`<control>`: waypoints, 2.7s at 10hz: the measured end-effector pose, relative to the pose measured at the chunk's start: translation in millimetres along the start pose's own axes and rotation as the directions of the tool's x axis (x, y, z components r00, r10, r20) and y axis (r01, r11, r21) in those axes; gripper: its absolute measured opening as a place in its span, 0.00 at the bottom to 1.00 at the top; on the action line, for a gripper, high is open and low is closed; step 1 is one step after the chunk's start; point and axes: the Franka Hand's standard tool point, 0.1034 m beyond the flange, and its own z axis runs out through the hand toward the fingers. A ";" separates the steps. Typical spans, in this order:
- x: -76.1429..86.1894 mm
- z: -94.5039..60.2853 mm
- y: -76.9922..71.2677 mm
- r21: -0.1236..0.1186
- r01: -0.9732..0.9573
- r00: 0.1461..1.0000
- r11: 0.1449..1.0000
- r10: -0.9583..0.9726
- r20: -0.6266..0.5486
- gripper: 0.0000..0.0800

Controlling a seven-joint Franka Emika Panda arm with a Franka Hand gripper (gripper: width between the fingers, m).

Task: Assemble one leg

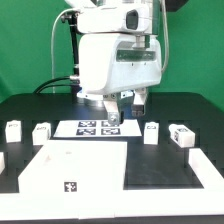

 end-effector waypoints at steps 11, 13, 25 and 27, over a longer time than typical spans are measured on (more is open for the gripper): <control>-20.0 10.7 -27.7 0.035 0.009 1.000 0.999 -0.010 0.024 0.81; -54.8 16.0 -33.4 0.083 0.174 0.983 0.981 -0.179 0.048 0.81; -136.6 58.6 -85.9 0.242 0.322 0.939 0.915 -0.342 0.045 0.81; -146.7 81.9 -97.6 0.271 0.313 0.941 0.910 -0.336 0.042 0.81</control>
Offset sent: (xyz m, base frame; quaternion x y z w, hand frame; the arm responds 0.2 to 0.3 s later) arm 0.0000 0.0000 0.0000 0.0000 0.0000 0.0000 1.0000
